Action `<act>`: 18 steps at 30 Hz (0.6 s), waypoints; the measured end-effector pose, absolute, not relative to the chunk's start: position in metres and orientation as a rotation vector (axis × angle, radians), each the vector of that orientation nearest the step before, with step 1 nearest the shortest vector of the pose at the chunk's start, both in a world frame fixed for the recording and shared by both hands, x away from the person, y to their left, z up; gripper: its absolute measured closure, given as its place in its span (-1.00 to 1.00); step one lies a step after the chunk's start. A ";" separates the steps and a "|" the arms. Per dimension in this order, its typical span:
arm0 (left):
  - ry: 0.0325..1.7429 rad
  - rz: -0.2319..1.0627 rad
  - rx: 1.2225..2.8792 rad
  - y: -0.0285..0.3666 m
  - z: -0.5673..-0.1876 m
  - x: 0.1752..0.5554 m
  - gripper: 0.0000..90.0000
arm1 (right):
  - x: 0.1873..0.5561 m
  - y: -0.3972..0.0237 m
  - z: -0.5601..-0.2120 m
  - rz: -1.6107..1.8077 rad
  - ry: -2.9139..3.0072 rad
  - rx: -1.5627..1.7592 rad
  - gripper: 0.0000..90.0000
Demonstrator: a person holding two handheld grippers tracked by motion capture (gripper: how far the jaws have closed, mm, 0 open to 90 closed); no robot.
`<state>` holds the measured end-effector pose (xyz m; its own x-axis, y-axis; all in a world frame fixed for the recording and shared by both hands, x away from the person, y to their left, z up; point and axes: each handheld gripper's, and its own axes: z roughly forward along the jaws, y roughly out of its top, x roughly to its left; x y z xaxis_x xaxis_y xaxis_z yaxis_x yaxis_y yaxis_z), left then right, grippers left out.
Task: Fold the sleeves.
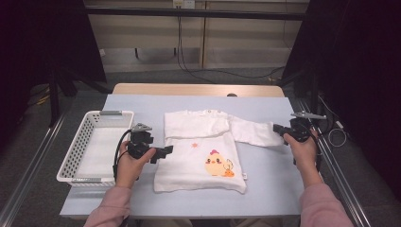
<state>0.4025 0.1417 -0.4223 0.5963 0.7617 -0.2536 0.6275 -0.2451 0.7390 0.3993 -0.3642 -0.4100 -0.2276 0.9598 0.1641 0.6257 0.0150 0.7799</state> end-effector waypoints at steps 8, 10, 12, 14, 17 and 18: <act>1.095 0.197 1.965 0.142 -0.421 0.402 -0.87 | 0.401 -0.352 -0.389 1.097 1.873 1.583 1.00; 1.074 0.206 2.003 0.144 -0.420 0.403 -0.87 | 0.403 -0.349 -0.384 1.102 1.879 1.567 1.00; 1.063 0.210 2.020 0.146 -0.419 0.403 -0.87 | 0.403 -0.345 -0.379 1.107 1.886 1.565 1.00; 1.094 0.198 1.961 0.143 -0.420 0.402 -0.87 | 0.405 -0.342 -0.376 1.111 1.888 1.561 1.00; 1.100 0.177 1.957 0.142 -0.419 0.401 -0.87 | 0.406 -0.338 -0.373 1.109 1.888 1.553 1.00; 1.098 0.177 1.957 0.142 -0.419 0.400 -0.87 | 0.407 -0.336 -0.371 1.109 1.889 1.563 1.00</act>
